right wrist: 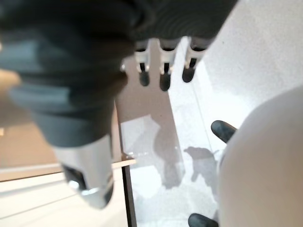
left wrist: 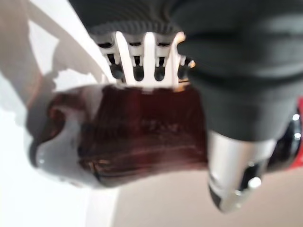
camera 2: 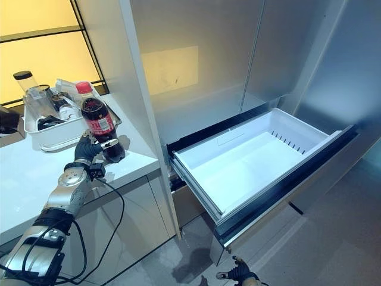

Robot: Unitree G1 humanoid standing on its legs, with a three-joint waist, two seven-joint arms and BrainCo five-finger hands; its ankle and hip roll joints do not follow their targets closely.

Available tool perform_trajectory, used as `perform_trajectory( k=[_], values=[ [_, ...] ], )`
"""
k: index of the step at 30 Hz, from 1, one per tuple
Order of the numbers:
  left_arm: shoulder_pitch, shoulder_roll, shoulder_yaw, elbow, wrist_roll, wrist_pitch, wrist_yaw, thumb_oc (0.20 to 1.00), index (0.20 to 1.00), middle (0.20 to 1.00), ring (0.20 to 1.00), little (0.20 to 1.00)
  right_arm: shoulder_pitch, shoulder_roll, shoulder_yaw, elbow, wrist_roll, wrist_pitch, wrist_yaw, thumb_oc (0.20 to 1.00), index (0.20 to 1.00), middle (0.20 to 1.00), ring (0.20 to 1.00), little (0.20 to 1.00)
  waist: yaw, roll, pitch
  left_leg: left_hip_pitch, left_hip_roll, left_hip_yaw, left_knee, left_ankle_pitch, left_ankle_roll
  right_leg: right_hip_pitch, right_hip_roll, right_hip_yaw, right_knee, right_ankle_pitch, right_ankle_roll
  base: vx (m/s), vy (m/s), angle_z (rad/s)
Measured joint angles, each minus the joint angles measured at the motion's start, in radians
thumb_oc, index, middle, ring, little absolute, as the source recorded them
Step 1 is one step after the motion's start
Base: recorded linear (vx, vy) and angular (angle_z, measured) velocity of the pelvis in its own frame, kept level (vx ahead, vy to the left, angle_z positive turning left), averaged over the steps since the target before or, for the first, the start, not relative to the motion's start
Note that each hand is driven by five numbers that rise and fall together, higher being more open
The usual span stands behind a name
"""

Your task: Take the drinks into the refrigerator

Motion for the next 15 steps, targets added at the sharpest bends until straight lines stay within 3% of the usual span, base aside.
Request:
perform_trajectory(
  k=[5,6,8,15],
  values=[
    [-0.026,-0.013,-0.016,0.069,0.001,0.008,-0.005,1.000,1.000,1.000,1.000,1.000,-0.006,0.000,0.012,0.002,0.006,0.000,-0.005,1.000,1.000,1.000,1.000,1.000,-0.019,0.002,-0.004,0.000,0.000,0.005,0.000,0.000,0.000,-0.004,0.000,0.003,0.000,0.003,-0.001,0.00,-0.001,-0.03],
    [-0.039,-0.016,-0.030,0.083,0.003,0.013,-0.003,0.507,0.507,0.507,0.507,0.507,-0.007,-0.001,0.012,0.002,0.012,0.000,-0.006,1.000,1.000,1.000,1.000,1.000,-0.018,0.001,-0.004,0.000,0.000,0.011,0.000,0.000,0.000,-0.005,0.001,0.004,0.000,0.003,-0.001,0.00,-0.002,-0.05],
    [-0.057,-0.024,-0.030,0.107,0.004,0.014,-0.003,0.200,0.200,0.200,0.200,0.200,-0.008,-0.002,0.012,0.002,0.019,0.000,-0.006,1.000,1.000,1.000,1.000,1.000,-0.018,0.001,-0.006,0.000,0.000,0.012,0.000,0.000,0.000,-0.006,0.001,0.005,0.000,0.004,-0.001,0.00,-0.007,-0.03],
    [-0.030,-0.097,-0.022,0.045,0.002,0.001,0.022,0.200,0.200,0.200,0.200,0.200,0.001,-0.005,0.008,-0.001,0.039,-0.003,-0.009,1.000,1.000,1.000,1.000,1.000,-0.017,-0.003,-0.009,-0.006,-0.001,0.018,0.000,0.000,0.000,-0.015,0.000,0.011,0.000,0.007,0.000,-0.01,-0.005,-0.01]
  ],
)
